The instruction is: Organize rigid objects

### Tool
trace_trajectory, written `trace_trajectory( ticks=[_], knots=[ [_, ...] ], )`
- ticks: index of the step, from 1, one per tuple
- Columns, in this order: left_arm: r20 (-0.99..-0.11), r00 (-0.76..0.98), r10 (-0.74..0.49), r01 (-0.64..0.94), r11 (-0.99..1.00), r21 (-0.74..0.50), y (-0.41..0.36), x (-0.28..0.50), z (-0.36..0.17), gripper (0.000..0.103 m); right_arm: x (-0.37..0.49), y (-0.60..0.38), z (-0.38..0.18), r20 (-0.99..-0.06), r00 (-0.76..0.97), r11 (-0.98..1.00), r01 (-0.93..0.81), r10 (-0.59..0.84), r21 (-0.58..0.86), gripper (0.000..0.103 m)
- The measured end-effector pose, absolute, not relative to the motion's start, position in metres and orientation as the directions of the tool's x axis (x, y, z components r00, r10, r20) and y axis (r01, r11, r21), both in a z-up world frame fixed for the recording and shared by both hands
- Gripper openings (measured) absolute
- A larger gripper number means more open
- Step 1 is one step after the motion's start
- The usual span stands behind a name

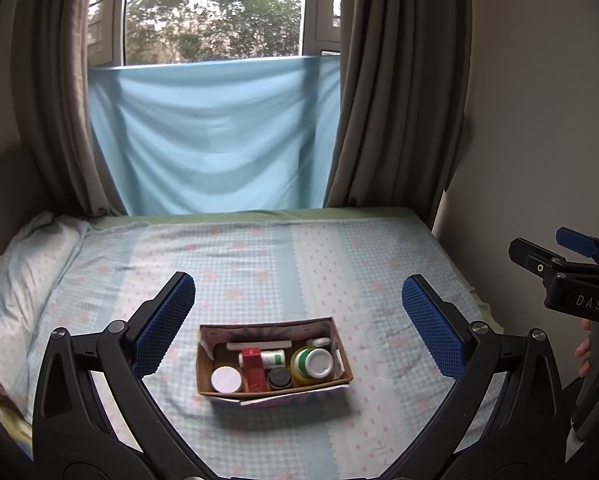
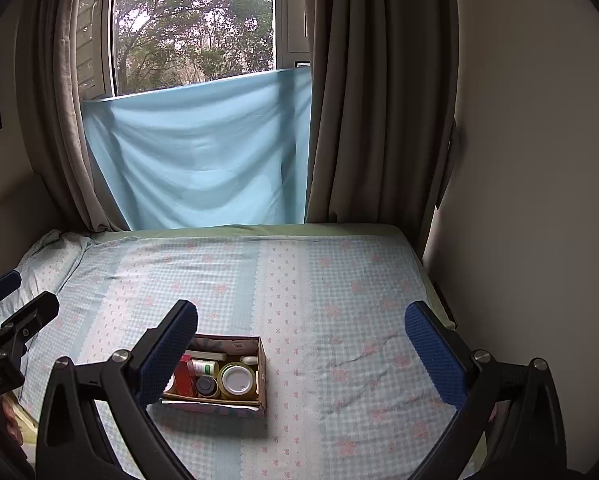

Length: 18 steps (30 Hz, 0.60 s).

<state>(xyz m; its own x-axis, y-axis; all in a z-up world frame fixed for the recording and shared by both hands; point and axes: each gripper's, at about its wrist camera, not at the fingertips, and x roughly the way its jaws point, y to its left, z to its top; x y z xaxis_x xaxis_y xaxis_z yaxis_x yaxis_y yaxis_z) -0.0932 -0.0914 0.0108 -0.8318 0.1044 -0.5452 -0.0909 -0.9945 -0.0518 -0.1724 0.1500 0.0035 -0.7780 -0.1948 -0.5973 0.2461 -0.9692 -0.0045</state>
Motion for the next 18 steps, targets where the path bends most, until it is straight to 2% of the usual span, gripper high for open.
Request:
trace_trajectory(
  ticks=[18],
  knots=[
    [-0.556, -0.825, 0.1, -0.088, -0.995, -0.049, -0.0877, -0.0951, 0.0103, 0.103, -0.1789, 0.1458, -0.0017, -0.602, -0.777, -0.972, 0.237, -0.186, -0.005, 0.103]
  ],
)
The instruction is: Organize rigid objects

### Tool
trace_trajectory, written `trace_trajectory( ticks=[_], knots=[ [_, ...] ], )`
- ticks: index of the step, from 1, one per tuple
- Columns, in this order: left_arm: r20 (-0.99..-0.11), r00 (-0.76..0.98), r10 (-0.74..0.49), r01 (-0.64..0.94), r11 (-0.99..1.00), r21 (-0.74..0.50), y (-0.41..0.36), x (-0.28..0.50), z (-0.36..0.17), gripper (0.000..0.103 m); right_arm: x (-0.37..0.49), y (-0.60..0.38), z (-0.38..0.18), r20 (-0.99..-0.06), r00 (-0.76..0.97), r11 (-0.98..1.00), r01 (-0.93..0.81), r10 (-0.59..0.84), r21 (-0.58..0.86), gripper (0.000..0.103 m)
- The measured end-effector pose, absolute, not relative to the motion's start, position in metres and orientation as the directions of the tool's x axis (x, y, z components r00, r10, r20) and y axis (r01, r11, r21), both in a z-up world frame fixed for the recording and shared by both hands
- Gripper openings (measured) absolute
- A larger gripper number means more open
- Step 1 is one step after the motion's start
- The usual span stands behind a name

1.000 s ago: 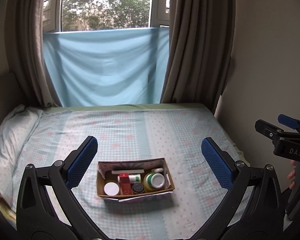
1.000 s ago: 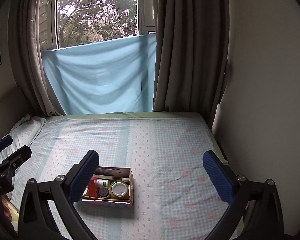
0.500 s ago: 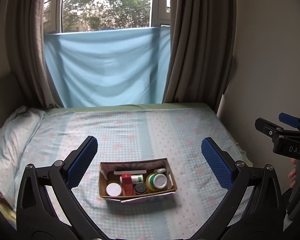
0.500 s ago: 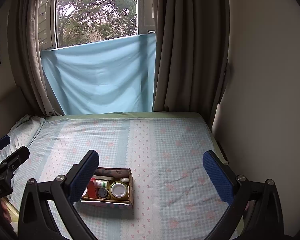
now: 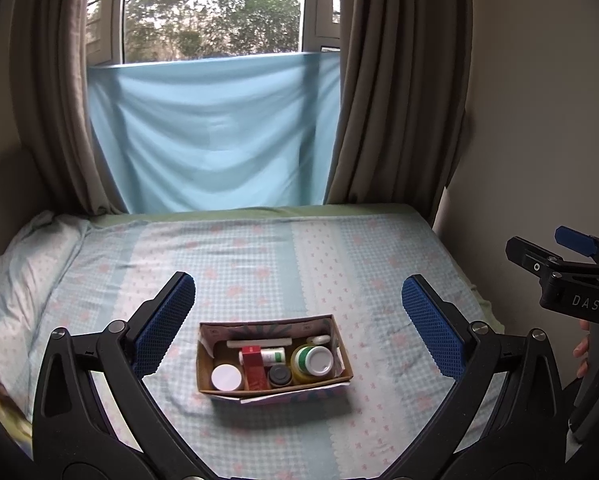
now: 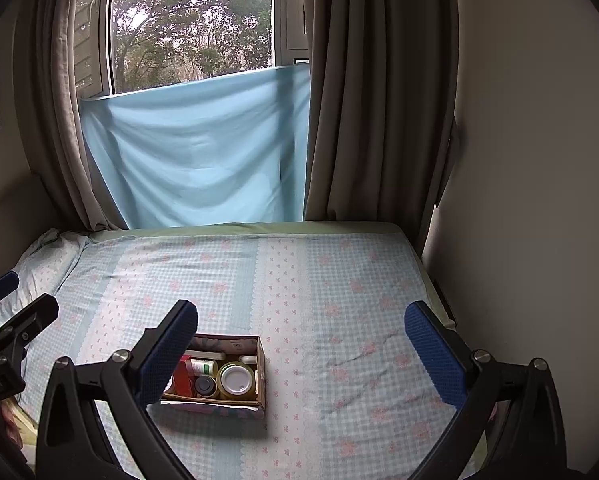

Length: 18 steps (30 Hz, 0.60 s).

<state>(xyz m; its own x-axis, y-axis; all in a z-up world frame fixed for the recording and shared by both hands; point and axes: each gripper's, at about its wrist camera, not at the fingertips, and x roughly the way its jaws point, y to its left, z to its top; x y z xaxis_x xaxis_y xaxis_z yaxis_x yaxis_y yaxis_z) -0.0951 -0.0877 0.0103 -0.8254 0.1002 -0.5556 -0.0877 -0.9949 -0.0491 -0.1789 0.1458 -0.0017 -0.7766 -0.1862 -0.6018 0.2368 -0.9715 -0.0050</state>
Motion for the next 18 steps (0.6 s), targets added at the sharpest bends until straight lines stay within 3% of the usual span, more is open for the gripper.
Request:
trace_trajectory(
  ticks=[11, 18],
  knots=[
    [-0.533, -0.834, 0.142, -0.127, -0.99, -0.066, -0.0837, -0.0897, 0.0151, 0.103, -0.1759, 0.1464, -0.0045, -0.601, -0.78, -0.975, 0.222, -0.172, -0.01, 0.103],
    [-0.526, -0.844, 0.105, -0.086, -0.994, -0.06, -0.0811, -0.0868, 0.0164, 0.103, -0.1729, 0.1469, -0.0027, -0.598, -0.784, -0.975, 0.22, -0.17, -0.012, 0.103]
  ],
)
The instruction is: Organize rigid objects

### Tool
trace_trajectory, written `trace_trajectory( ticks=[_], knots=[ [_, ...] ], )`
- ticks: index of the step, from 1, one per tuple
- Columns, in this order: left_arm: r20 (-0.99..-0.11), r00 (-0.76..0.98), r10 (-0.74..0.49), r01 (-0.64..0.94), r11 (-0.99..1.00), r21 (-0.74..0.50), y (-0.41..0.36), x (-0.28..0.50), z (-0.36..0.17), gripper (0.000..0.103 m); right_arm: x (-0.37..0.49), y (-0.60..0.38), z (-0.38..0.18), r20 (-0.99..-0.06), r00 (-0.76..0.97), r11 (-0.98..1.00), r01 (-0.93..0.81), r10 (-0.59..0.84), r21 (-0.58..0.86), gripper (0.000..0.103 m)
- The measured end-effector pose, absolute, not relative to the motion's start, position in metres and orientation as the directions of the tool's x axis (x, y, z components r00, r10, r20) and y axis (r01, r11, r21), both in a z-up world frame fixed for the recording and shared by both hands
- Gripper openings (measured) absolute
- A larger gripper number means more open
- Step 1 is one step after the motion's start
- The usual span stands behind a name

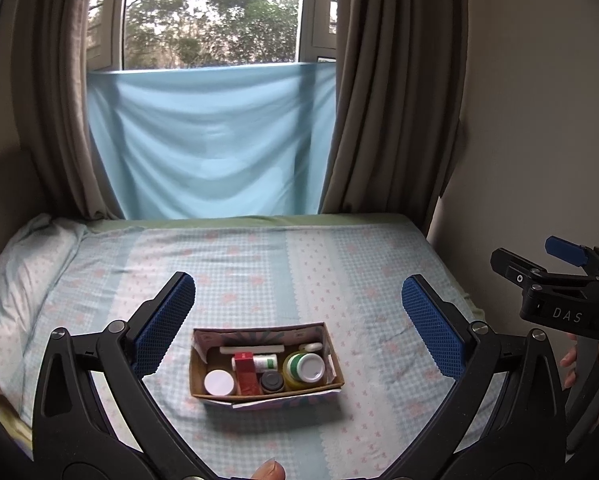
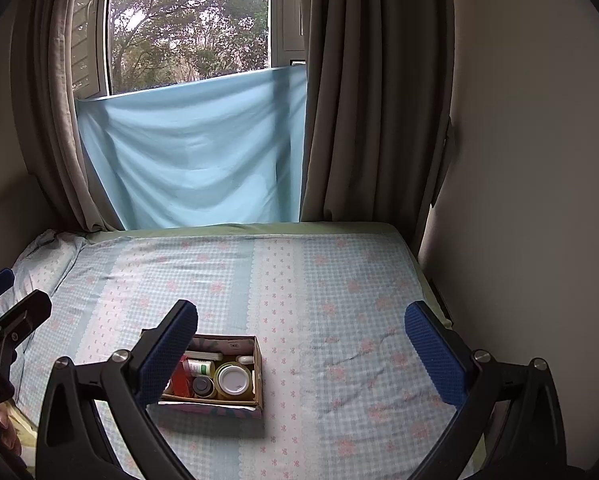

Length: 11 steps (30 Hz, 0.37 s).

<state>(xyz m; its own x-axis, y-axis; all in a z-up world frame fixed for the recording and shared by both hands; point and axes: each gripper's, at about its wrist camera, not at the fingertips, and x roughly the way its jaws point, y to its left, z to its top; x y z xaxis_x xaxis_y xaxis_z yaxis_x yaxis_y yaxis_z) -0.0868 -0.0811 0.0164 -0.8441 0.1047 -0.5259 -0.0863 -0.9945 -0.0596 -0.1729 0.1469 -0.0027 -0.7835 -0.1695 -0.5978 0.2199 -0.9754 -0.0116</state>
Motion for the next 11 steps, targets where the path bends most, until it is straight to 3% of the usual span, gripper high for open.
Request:
trace_trajectory(
  ticks=[11],
  knots=[
    [-0.517, -0.849, 0.106, -0.089, -0.994, -0.057, -0.0842, -0.0859, 0.0106, 0.103, -0.1756, 0.14, -0.0077, -0.615, -0.771, -0.974, 0.225, -0.165, -0.021, 0.103]
  ],
)
